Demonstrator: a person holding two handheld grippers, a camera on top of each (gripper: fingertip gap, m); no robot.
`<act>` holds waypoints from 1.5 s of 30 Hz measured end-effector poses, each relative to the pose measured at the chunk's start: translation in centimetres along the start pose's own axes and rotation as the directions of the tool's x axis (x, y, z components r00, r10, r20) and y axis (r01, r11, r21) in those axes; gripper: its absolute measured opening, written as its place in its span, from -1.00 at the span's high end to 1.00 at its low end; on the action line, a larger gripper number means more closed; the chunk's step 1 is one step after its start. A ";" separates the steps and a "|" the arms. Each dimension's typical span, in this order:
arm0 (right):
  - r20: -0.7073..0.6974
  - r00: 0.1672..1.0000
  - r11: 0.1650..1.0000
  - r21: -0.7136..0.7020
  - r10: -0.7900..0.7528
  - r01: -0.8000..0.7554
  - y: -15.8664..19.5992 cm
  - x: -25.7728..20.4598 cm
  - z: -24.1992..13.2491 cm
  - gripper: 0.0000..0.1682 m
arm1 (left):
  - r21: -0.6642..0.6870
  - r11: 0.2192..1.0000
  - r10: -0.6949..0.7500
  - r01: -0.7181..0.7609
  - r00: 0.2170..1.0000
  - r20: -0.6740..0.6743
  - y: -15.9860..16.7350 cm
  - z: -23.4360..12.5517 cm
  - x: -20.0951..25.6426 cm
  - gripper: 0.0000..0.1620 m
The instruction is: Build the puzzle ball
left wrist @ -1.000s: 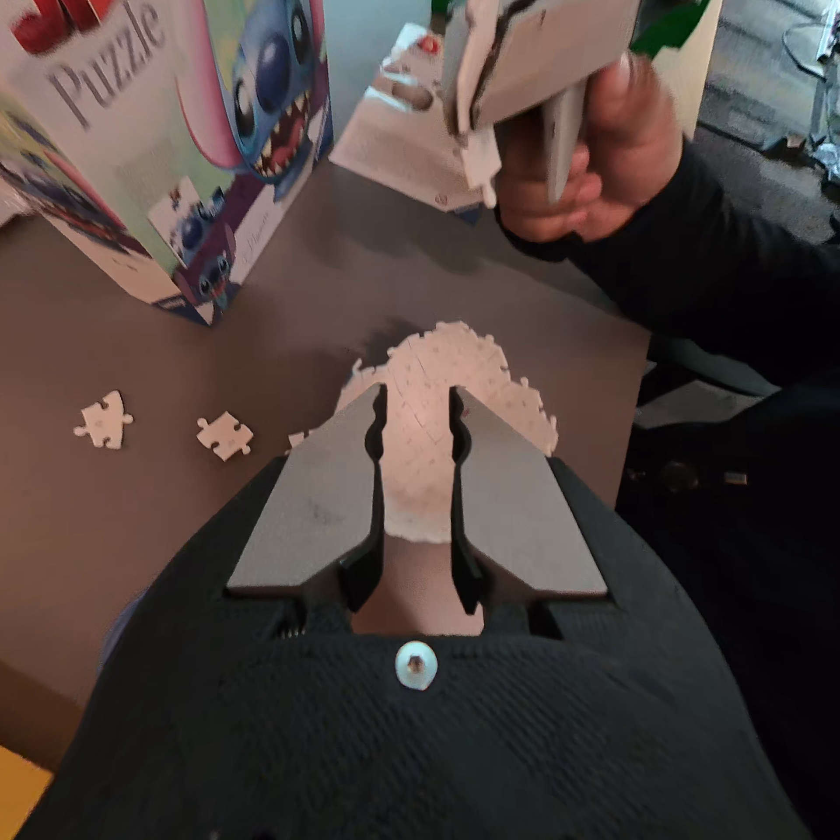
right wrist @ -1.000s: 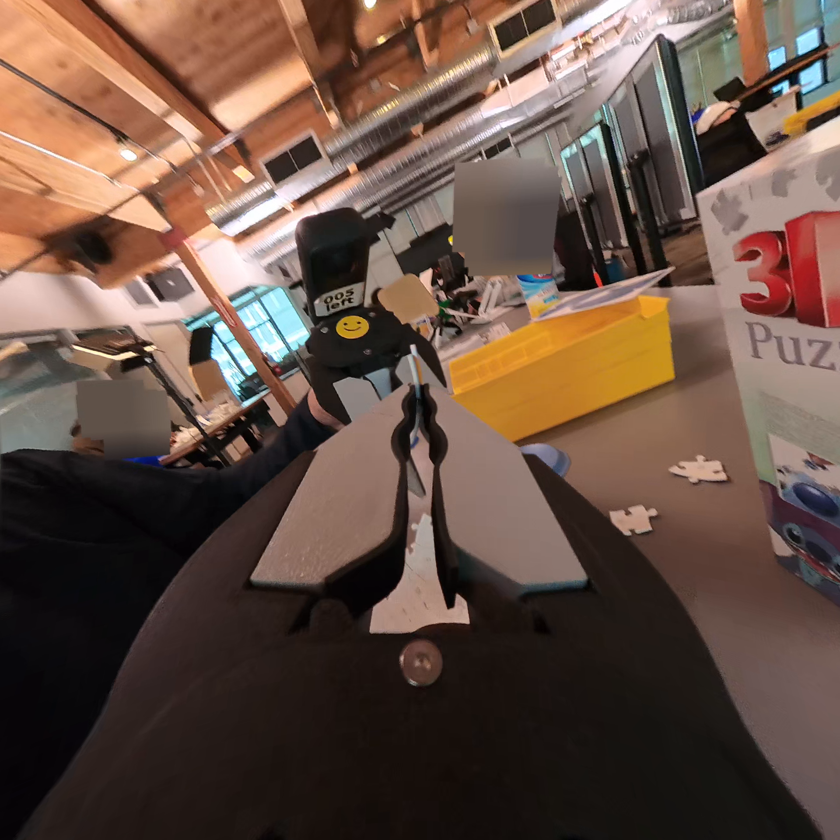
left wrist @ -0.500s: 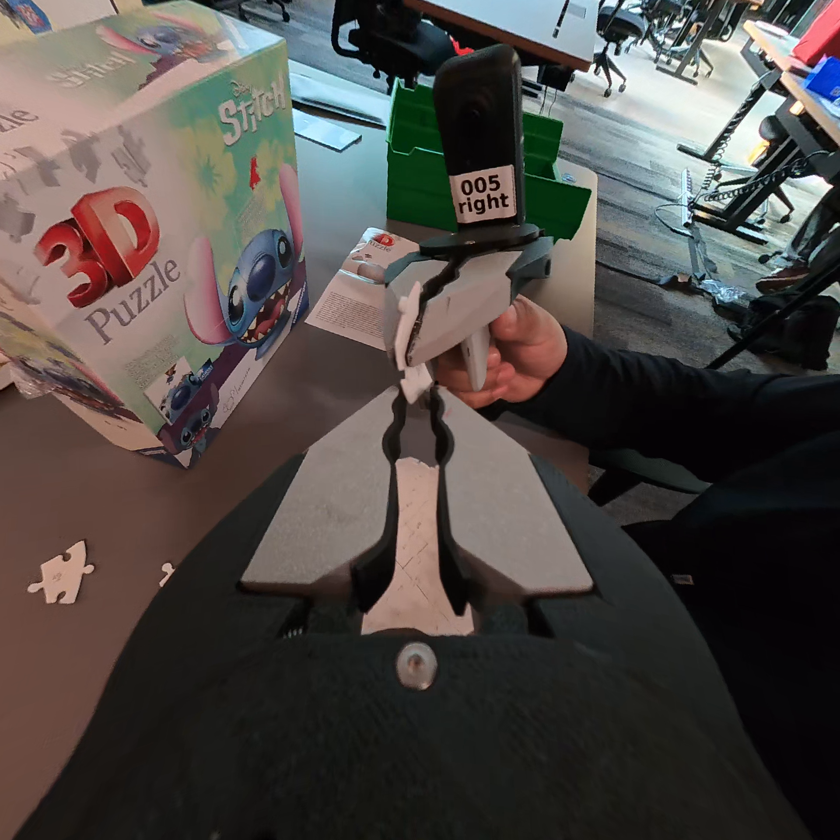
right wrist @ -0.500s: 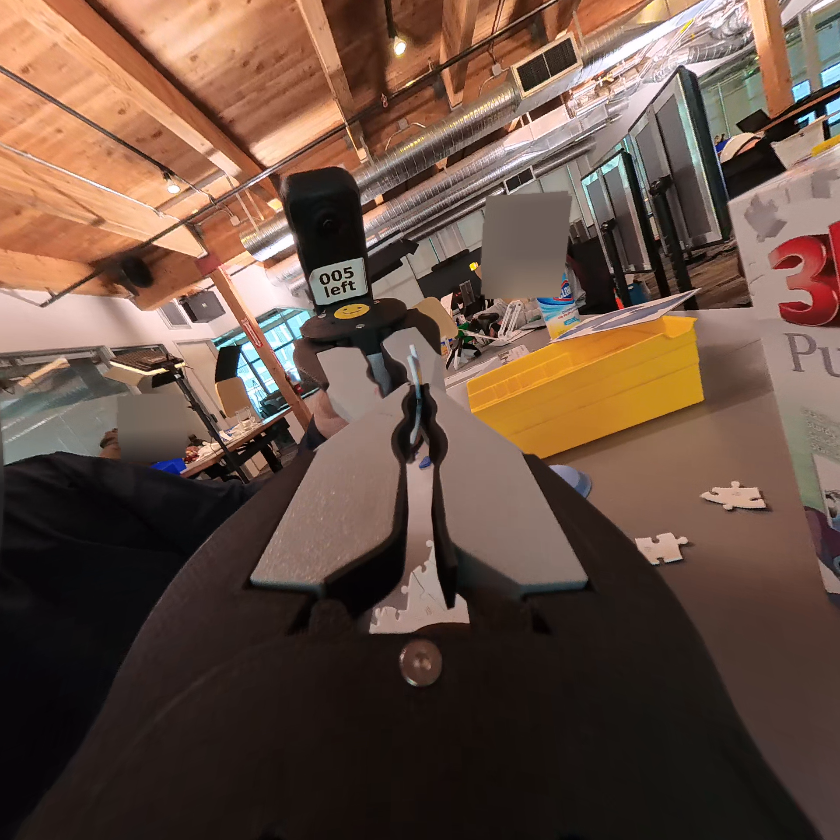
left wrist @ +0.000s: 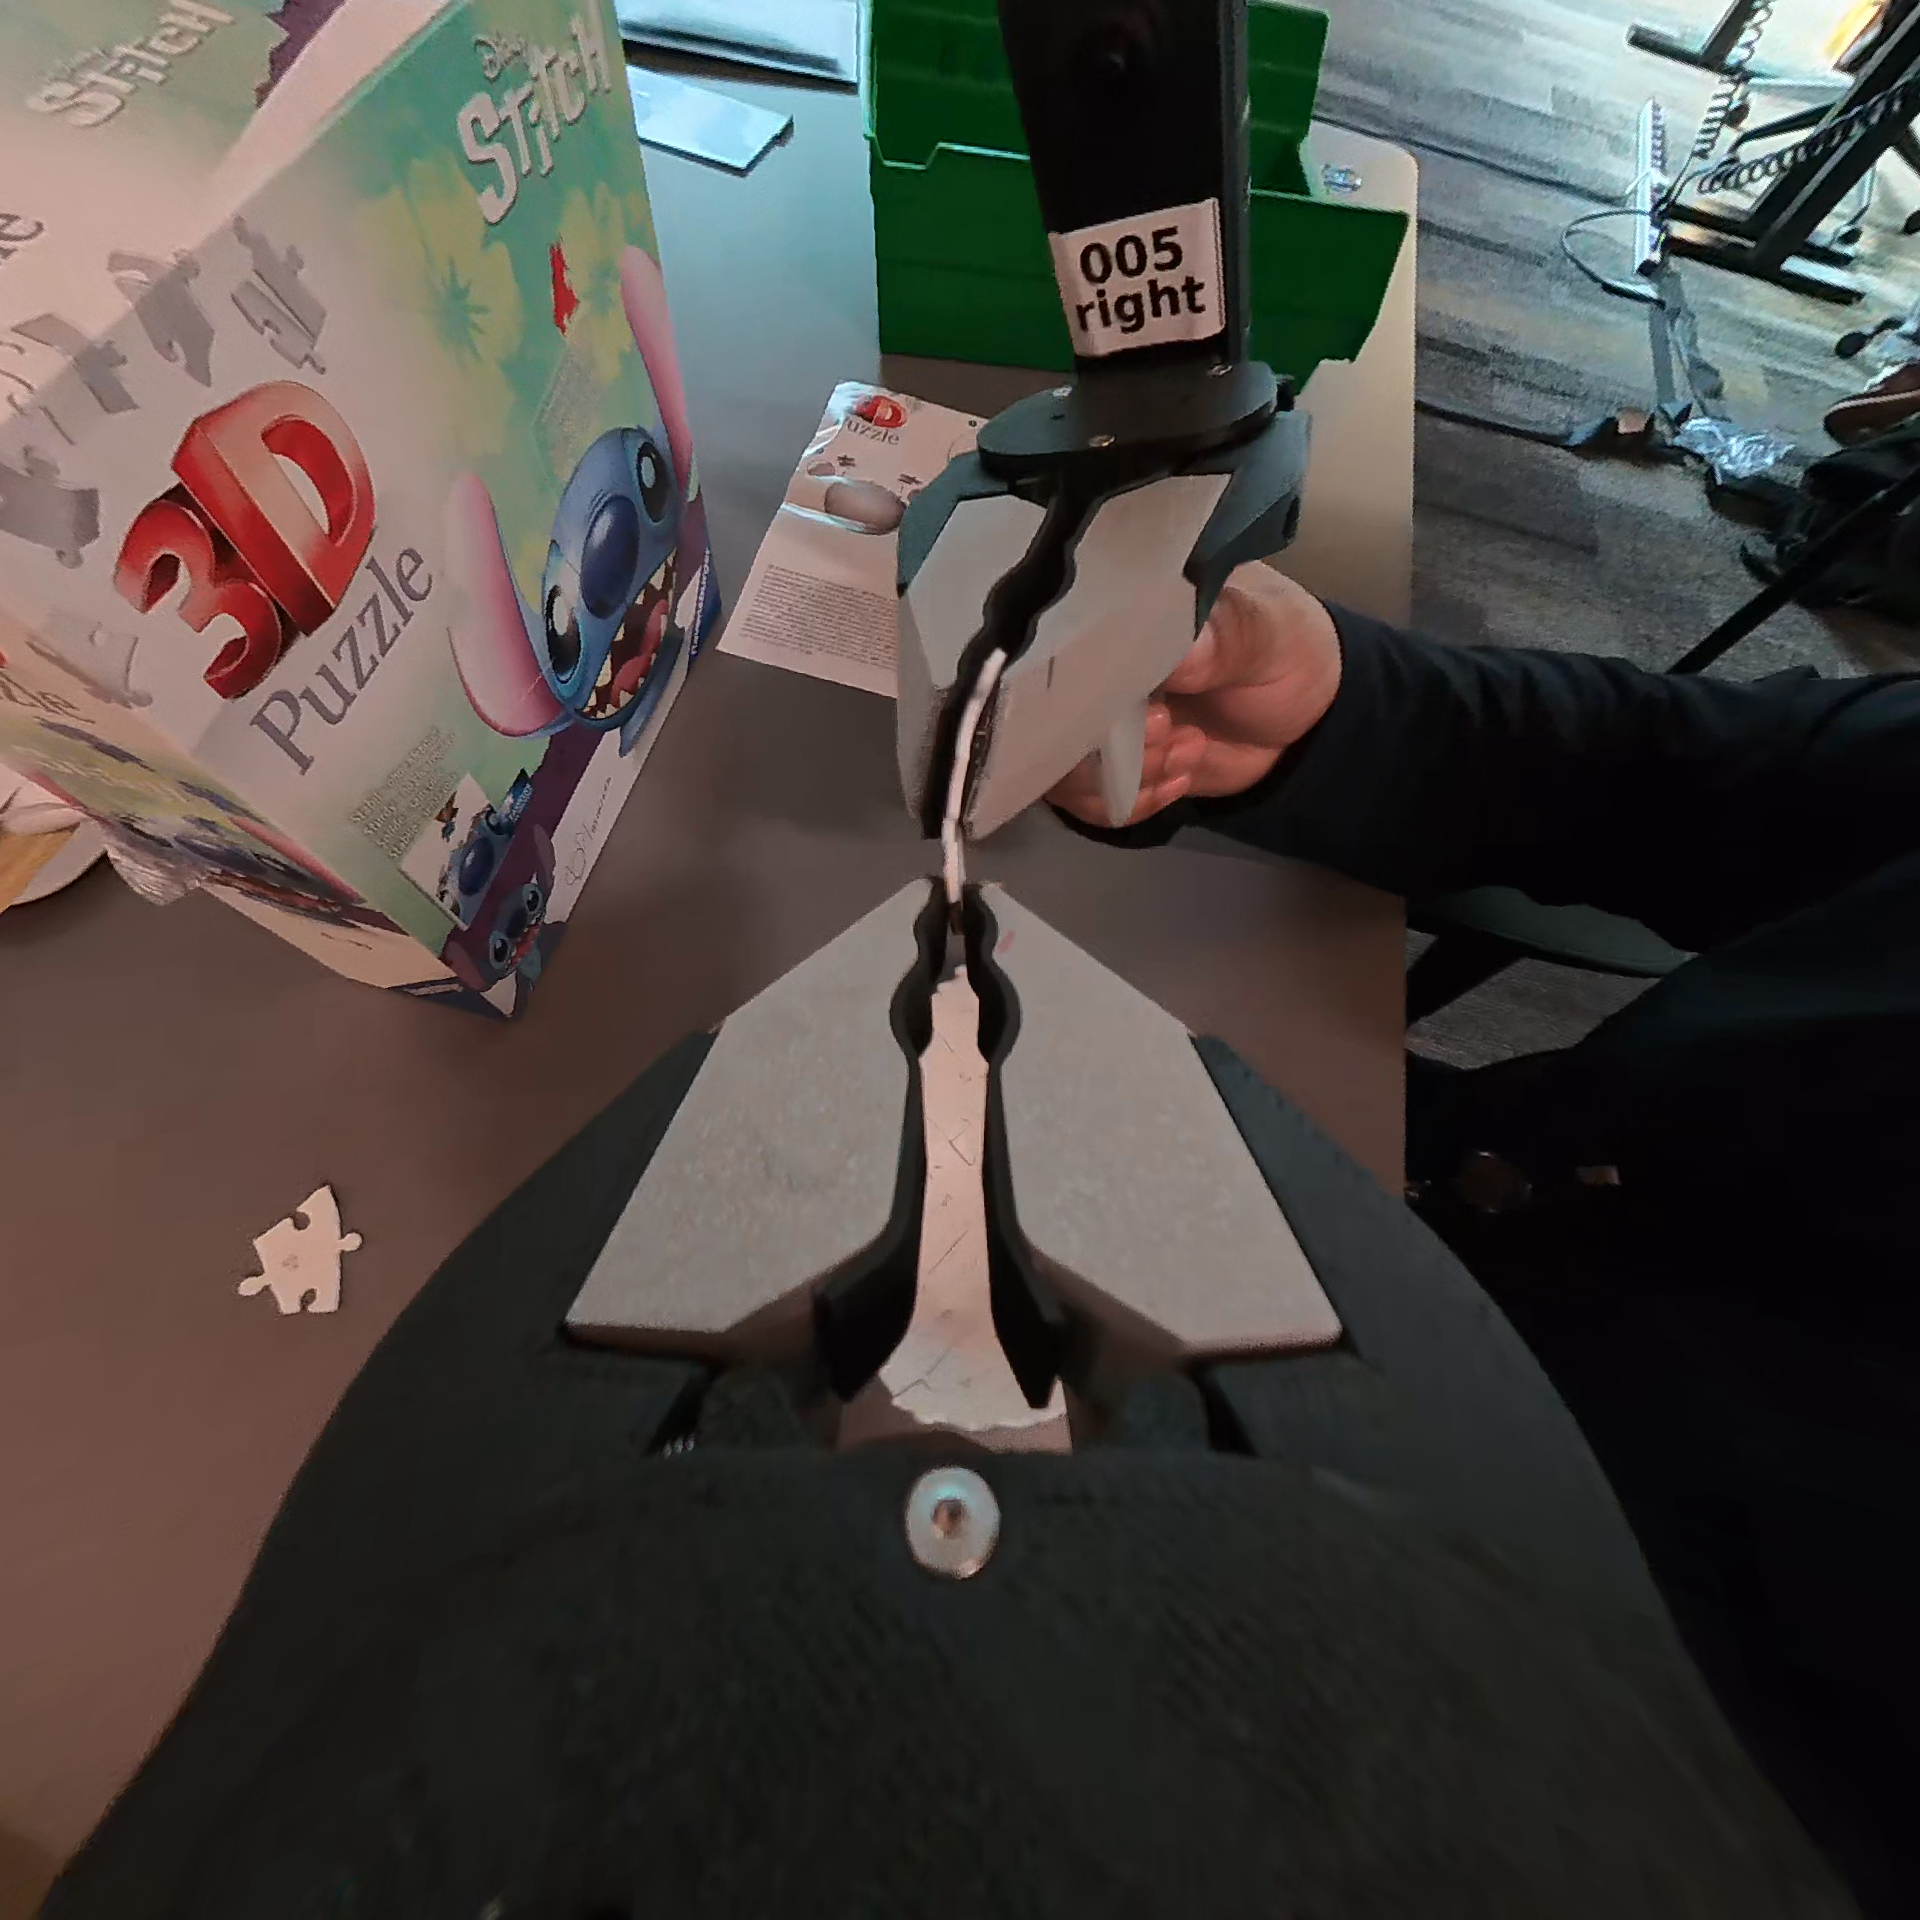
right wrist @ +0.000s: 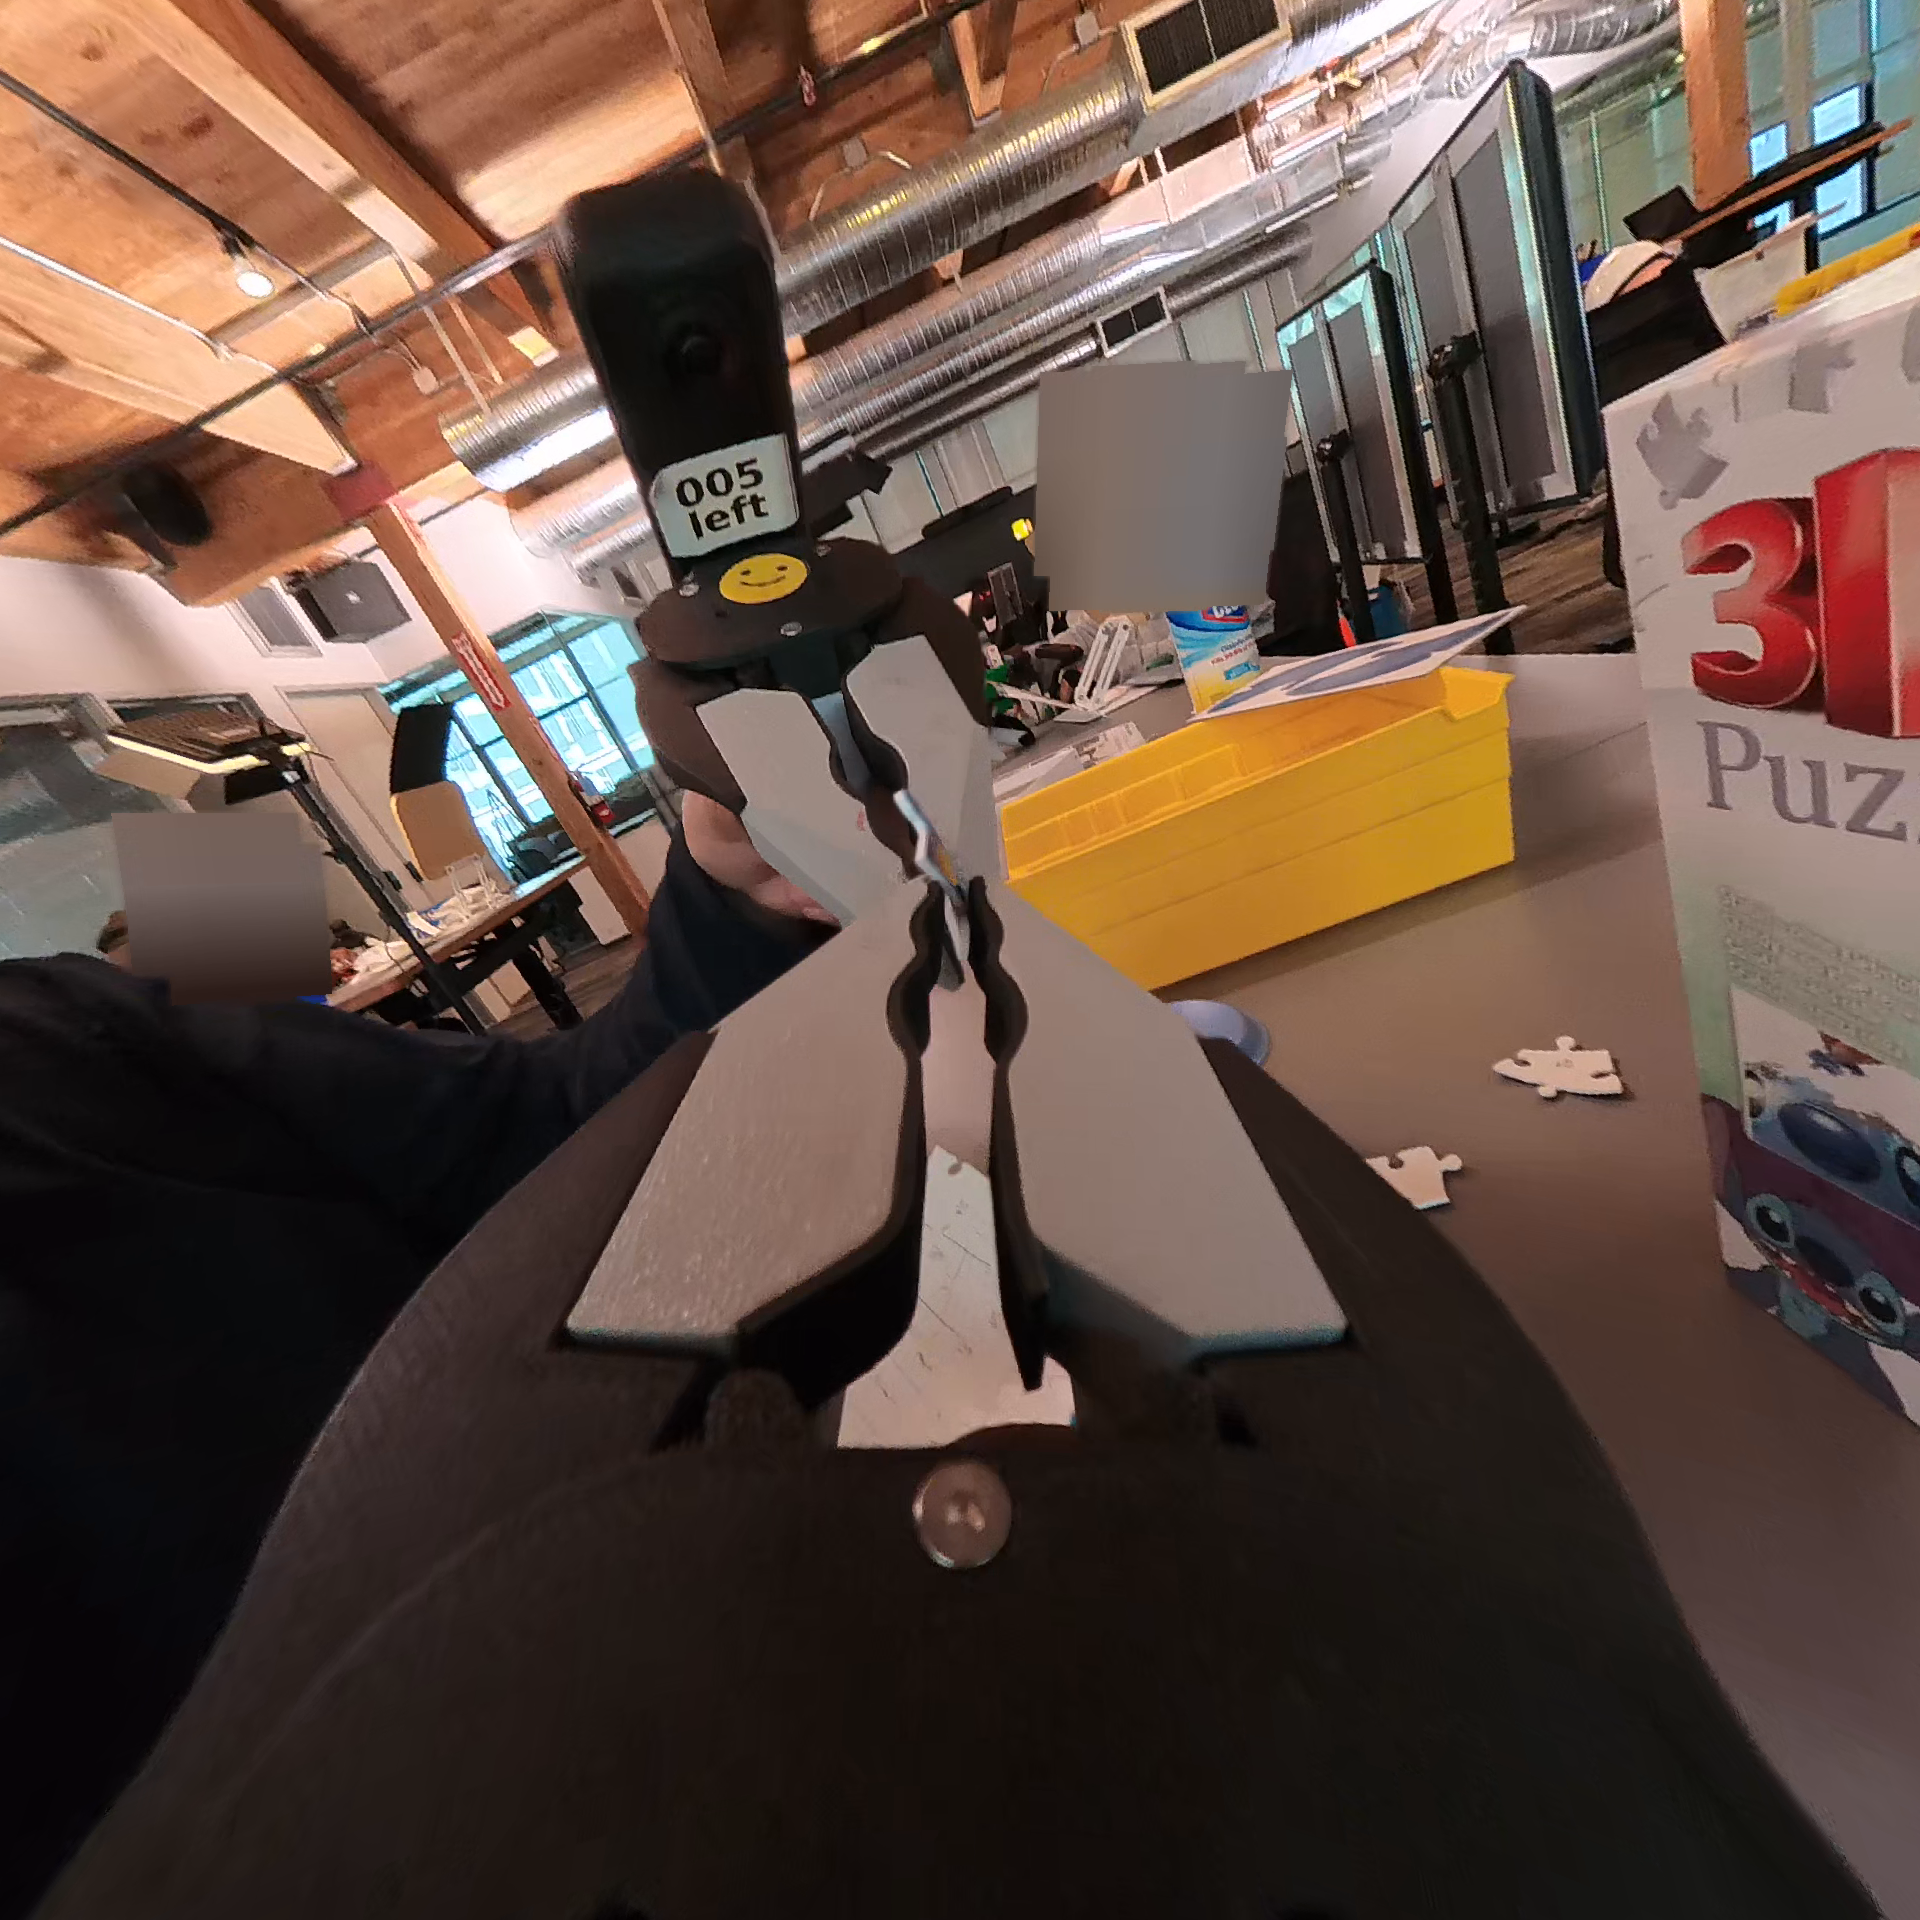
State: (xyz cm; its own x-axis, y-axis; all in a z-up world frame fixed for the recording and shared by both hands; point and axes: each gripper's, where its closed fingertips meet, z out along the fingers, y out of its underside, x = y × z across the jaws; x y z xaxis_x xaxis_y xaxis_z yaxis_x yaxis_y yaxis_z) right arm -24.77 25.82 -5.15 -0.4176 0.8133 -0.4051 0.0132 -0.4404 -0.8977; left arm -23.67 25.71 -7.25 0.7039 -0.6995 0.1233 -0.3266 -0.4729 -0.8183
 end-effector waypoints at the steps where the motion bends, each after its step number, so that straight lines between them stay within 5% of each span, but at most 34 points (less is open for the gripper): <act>1: -0.007 1.000 1.000 -0.014 -0.012 0.012 0.1 0.1 0.0 0.99 | -0.007 1.000 -0.003 0.003 1.000 -0.013 0.1 0.0 -0.1 0.99; 16: -0.044 0.999 0.996 -0.090 -0.030 0.026 1.6 1.8 -0.2 1.00 | -0.045 0.997 0.055 -0.058 0.997 -0.055 0.5 0.0 -1.3 0.99; 27: -0.080 0.997 0.991 -0.133 -0.025 0.014 2.3 2.9 -0.7 1.00 | -0.042 0.999 -0.028 0.024 0.995 -0.100 1.0 -0.6 -2.7 1.00; 37: -0.157 0.976 0.977 -0.175 -0.153 0.126 1.9 3.5 -1.1 0.79 | -0.259 0.964 -0.069 0.056 0.997 -0.042 5.2 1.4 -4.1 1.00; 45: -0.215 0.942 0.928 -0.327 -0.259 0.180 4.4 4.7 -0.6 1.00 | -0.316 0.949 0.003 -0.003 1.000 0.000 5.9 2.1 -3.8 1.00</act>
State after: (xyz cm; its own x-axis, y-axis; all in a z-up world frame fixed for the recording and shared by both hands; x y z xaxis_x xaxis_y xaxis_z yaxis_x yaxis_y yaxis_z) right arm -26.16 27.92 -11.11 -0.2016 0.9615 -0.1866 0.2343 -0.1376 -0.9624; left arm -26.95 26.71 -13.70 0.7030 -0.7009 0.1203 -0.5116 -0.6160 -0.5990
